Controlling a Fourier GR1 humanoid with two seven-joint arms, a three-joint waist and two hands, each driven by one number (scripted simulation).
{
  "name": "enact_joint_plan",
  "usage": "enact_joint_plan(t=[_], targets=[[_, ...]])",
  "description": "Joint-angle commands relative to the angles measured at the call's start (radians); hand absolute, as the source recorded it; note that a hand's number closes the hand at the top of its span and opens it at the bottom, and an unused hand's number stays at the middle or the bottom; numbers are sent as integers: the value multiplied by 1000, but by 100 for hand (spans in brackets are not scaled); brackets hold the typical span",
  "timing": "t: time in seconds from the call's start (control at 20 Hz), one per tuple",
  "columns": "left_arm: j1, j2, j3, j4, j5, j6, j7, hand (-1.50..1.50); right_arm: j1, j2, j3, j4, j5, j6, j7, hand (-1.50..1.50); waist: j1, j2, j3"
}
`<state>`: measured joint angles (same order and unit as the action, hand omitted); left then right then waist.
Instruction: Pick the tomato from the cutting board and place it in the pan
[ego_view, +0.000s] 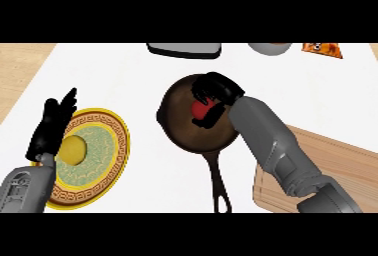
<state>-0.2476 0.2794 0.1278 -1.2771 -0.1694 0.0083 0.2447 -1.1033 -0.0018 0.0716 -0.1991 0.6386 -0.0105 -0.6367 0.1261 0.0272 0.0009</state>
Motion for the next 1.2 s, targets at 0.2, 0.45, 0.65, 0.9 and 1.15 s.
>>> enact_joint_plan(t=[0.2, 0.45, 0.65, 0.9, 1.15], targets=[[-33, -28, -41, -11, -20, -1, 5, 0, 49, 2, 62, 43, -100, 65, -12, -150, 52, 10, 2], [-70, -29, -41, 38, -19, -12, -7, 0, 75, 2, 72, 9, -185, 60, -15, -150, 80, 14, 2], [-81, -20, -27, 60, -21, -6, -5, 0, 110, 2, 54, -19, -276, 74, -87, -150, 59, 13, 2], [-95, -9, -14, 57, -19, -3, 15, 0, 96, 2, 24, -38, -414, 51, -72, -150, 50, 6, 2], [-48, 16, 17, 37, 2, -12, 10, 0, -3, 2, -18, -8, -494, 43, 12, -150, 0, -3, 1]])
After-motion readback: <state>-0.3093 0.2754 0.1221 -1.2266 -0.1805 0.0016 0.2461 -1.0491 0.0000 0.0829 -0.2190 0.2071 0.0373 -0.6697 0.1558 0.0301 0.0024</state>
